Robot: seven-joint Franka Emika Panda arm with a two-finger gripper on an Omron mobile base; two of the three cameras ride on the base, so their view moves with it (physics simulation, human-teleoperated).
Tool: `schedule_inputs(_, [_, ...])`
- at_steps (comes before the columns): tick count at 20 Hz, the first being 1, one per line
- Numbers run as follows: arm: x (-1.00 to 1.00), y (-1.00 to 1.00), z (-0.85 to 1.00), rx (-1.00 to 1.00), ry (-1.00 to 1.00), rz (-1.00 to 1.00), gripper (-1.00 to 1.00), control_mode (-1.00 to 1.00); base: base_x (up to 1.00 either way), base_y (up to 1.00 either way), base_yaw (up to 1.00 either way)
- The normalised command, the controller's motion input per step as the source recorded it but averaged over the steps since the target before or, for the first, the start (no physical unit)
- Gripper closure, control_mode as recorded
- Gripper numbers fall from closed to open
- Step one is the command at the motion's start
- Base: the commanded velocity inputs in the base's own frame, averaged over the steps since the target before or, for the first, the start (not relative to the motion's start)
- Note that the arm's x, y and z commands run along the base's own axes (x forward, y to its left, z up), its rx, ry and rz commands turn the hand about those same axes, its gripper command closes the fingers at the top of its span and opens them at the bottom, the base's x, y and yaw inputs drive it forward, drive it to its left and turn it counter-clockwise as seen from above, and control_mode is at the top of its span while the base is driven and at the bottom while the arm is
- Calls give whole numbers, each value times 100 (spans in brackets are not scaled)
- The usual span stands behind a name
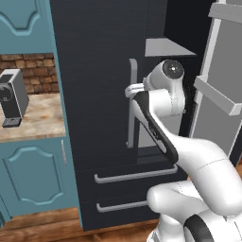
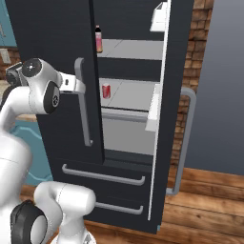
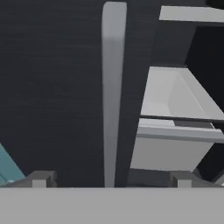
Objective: Open the fridge, grab two sodas, and place both sodas inside the bowl with ice on the dining counter.
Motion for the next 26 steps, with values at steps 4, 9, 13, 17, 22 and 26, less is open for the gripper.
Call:
schedule_inputs(4, [61,0,-8,0,0,-2,-100,-100,0,0,0])
schedule_inputs(9, [72,0,-9,0,0,0,-100,-100,0,0,0])
schedule_inputs(13, [69,0,-16,0,0,0,-100,-100,0,0,0])
schedule_inputs(17, [58,0,-19,0,0,0,-100,-100,0,0,0])
schedule_inputs(22, [57,0,-16,0,0,0,-100,-100,0,0,0])
schedule_inputs(26, [63,5,-17,0,0,0,-100,-100,0,0,0])
